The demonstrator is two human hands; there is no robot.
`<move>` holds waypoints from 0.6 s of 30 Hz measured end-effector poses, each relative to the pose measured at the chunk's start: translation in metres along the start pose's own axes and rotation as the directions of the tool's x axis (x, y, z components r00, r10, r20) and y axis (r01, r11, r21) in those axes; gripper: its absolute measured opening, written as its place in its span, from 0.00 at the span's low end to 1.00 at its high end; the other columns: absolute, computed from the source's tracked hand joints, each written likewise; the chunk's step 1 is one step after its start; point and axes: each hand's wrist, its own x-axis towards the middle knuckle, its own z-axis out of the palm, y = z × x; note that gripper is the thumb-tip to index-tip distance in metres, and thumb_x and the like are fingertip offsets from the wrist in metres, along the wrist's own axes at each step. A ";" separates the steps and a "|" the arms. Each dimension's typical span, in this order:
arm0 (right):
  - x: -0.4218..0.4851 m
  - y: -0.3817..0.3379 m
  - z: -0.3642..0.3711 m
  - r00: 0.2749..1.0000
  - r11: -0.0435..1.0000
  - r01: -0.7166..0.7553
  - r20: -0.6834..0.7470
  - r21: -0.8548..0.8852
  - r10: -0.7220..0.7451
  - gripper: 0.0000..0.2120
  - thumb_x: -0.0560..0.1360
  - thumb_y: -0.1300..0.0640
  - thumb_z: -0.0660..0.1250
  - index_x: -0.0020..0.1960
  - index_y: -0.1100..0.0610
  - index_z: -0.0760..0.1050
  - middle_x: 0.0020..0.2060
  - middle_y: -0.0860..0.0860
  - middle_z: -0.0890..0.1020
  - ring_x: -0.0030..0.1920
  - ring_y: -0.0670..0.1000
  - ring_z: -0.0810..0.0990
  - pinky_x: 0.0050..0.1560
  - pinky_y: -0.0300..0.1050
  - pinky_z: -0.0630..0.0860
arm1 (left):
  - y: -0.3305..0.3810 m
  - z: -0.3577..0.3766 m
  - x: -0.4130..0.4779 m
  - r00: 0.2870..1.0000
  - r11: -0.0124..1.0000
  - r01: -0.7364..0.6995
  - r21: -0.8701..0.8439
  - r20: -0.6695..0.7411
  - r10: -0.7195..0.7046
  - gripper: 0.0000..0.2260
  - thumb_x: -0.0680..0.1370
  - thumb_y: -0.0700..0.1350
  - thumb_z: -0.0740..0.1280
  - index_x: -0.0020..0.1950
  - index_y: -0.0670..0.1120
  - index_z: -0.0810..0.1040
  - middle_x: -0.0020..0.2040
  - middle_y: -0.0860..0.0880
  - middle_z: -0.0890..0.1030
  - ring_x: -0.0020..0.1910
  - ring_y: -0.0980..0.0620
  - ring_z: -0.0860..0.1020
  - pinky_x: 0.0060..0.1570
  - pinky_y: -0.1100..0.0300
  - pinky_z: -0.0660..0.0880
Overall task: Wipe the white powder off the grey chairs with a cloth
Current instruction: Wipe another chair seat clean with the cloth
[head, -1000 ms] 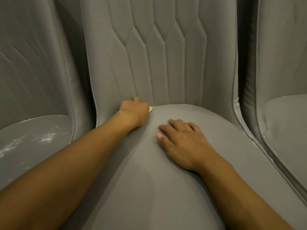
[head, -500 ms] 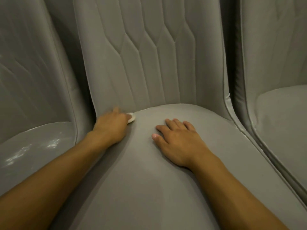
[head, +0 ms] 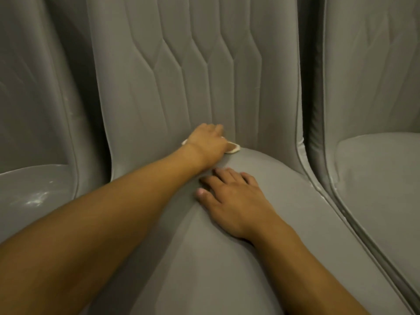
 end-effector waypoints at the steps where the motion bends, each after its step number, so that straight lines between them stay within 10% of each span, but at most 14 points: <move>1: -0.001 0.000 0.000 1.000 1.000 -0.004 0.010 0.000 0.004 0.24 0.82 0.38 0.46 0.74 0.43 0.64 0.76 0.48 0.63 0.77 0.50 0.56 0.77 0.55 0.49 | -0.010 0.005 -0.012 0.998 0.999 0.045 -0.009 0.047 -0.045 0.19 0.87 0.54 0.50 0.77 0.62 0.68 0.66 0.41 0.71 0.65 0.40 0.72 0.63 0.52 0.65; 11: -0.006 -0.001 -0.004 0.999 1.000 -0.010 0.047 0.000 0.010 0.26 0.83 0.38 0.46 0.78 0.42 0.60 0.80 0.47 0.57 0.80 0.49 0.51 0.78 0.51 0.45 | -0.047 0.035 -0.116 0.879 0.919 0.363 0.151 0.273 -0.392 0.18 0.88 0.49 0.50 0.72 0.52 0.74 0.65 0.41 0.71 0.63 0.41 0.74 0.59 0.52 0.71; 18: -0.007 -0.003 -0.005 0.999 1.000 -0.022 0.043 -0.005 0.022 0.25 0.83 0.38 0.46 0.77 0.42 0.61 0.80 0.47 0.58 0.79 0.48 0.52 0.78 0.51 0.46 | -0.079 0.010 -0.151 0.860 0.930 0.367 -0.027 0.392 -0.328 0.12 0.82 0.50 0.62 0.64 0.56 0.79 0.61 0.48 0.80 0.56 0.44 0.79 0.57 0.49 0.77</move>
